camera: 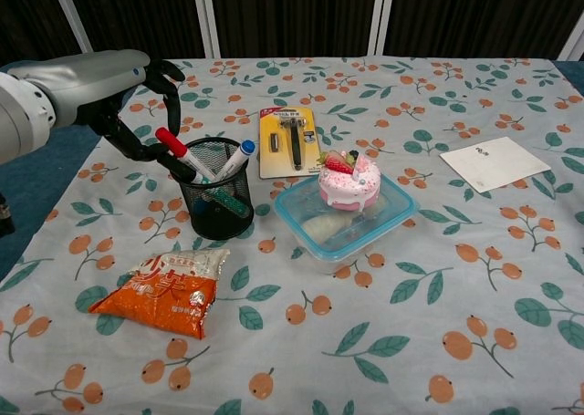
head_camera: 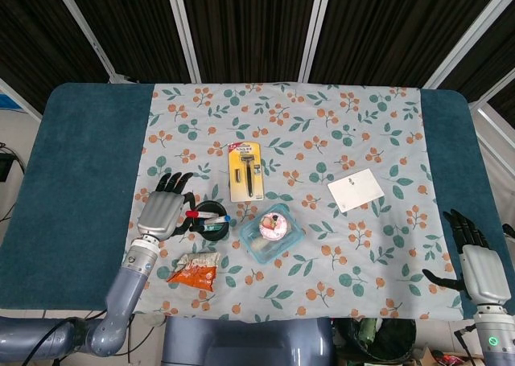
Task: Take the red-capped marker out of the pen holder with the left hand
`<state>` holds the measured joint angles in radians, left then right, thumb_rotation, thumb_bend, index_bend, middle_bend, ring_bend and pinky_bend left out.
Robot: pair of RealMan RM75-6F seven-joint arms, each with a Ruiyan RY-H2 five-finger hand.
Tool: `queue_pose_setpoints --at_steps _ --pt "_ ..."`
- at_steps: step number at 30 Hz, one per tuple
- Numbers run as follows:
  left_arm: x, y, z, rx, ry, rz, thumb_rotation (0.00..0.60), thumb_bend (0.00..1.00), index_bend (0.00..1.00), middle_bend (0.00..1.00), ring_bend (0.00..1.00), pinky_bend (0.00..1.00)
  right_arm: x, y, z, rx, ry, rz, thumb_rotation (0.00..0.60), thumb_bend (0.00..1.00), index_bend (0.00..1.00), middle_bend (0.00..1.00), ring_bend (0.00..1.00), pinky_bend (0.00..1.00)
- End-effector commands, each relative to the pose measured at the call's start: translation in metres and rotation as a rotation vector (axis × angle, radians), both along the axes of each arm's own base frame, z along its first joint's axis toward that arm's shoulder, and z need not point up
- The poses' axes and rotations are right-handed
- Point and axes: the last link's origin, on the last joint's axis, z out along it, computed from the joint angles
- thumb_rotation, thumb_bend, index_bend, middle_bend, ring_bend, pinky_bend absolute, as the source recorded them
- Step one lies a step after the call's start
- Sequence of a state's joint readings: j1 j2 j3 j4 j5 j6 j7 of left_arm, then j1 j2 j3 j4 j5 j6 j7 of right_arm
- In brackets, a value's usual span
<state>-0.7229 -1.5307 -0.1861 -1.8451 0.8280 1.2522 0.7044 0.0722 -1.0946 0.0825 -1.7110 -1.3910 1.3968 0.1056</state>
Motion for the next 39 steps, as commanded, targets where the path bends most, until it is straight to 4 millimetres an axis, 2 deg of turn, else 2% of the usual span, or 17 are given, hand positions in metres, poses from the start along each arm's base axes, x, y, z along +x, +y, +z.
queue_pose_setpoints --at_steps 1,22,26,33,39 --pt "0.001 0.0 0.001 0.002 -0.003 -0.002 0.6 0.36 0.53 0.07 0.0 0.0 0.0 0.0 0.0 0.001 0.002 0.001 0.6 0.19 0.0 0.0 0.0 0.13" --pt "0.004 0.001 0.006 0.009 -0.013 -0.005 0.6 0.36 0.54 0.07 0.0 0.0 0.0 0.0 0.0 -0.001 0.002 -0.001 0.6 0.19 0.0 0.0 0.0 0.13" --pt "0.014 0.002 0.022 0.036 -0.035 -0.036 0.6 0.36 0.54 0.07 0.0 0.0 0.0 0.0 0.001 -0.003 0.002 -0.001 0.6 0.19 0.0 0.0 0.0 0.13" --pt "0.033 0.006 0.074 0.119 -0.074 -0.103 0.6 0.36 0.54 0.07 0.0 0.0 0.0 0.0 0.0 -0.002 0.006 0.001 0.6 0.19 0.0 0.0 0.0 0.13" --pt "0.023 0.014 0.107 0.178 -0.064 -0.087 0.6 0.36 0.54 0.07 0.0 0.0 0.0 0.001 0.0 -0.002 0.003 -0.003 0.6 0.19 0.0 0.0 0.0 0.13"
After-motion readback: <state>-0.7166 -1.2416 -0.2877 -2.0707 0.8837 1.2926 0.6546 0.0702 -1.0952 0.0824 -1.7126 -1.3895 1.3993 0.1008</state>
